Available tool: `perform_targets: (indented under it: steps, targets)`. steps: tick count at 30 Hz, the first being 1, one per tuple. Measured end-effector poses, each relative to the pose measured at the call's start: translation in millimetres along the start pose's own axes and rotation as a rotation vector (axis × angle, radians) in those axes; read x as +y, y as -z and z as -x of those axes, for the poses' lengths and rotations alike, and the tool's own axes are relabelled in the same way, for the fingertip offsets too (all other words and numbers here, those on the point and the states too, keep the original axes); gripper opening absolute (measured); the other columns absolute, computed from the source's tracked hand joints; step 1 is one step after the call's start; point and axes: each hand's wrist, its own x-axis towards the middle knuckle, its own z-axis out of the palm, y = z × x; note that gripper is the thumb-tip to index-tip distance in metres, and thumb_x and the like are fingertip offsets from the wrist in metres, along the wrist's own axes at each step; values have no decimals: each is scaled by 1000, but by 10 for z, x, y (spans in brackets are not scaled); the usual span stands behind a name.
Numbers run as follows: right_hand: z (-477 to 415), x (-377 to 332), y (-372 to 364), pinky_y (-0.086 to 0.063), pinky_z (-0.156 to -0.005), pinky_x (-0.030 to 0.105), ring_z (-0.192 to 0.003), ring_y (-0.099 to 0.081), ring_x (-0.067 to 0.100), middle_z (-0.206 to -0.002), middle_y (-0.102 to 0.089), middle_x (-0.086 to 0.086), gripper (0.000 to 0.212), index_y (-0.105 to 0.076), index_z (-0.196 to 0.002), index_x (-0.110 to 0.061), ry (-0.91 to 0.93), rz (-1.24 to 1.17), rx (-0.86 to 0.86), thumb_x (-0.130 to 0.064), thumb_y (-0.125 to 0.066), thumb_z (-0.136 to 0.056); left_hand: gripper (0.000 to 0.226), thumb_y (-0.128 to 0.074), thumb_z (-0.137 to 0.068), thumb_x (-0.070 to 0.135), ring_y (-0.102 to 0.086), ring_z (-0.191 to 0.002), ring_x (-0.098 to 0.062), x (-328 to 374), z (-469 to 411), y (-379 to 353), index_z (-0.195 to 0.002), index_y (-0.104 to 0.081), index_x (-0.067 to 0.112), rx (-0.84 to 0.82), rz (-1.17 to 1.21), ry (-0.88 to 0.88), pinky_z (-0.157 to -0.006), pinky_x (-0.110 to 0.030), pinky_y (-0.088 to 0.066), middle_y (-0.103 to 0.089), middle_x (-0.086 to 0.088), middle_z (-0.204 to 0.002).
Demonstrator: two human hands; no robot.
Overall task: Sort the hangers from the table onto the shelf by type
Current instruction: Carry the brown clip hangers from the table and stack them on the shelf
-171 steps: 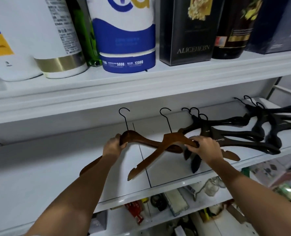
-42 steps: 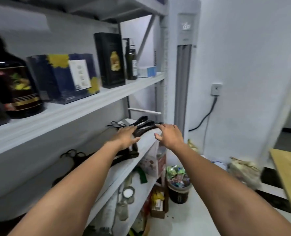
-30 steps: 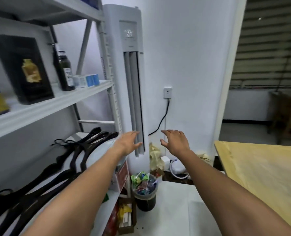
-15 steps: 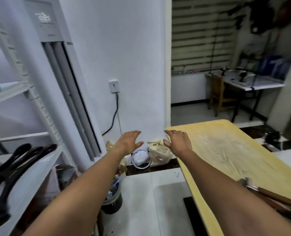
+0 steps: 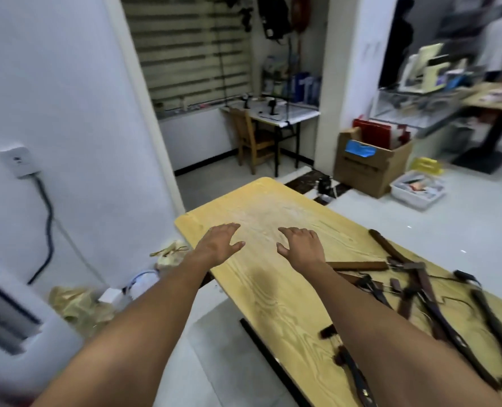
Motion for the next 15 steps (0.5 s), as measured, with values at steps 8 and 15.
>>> perform_targets:
  steps: [8, 15]
  targets:
    - [152, 788, -22, -28, -109, 39, -129, -42, 25, -141, -48, 3, 48, -36, -143, -26, -309, 19, -15, -39, -42, -98, 60, -46, -96, 41, -29, -141, -18, 676, -800, -319, -147, -28, 15, -81, 27, -264, -117, -31, -23, -31, -2, -153]
    - [322, 1175, -57, -29, -110, 40, -129, -43, 27, -139, -50, 5, 48, -36, -144, -25, -489, 15, -9, -38, -41, -98, 59, -46, -97, 40, -29, -141, -19, 1034, -1191, -582, -148, -28, 15, -171, 10, -409, -117, -32, -23, -31, -3, -154]
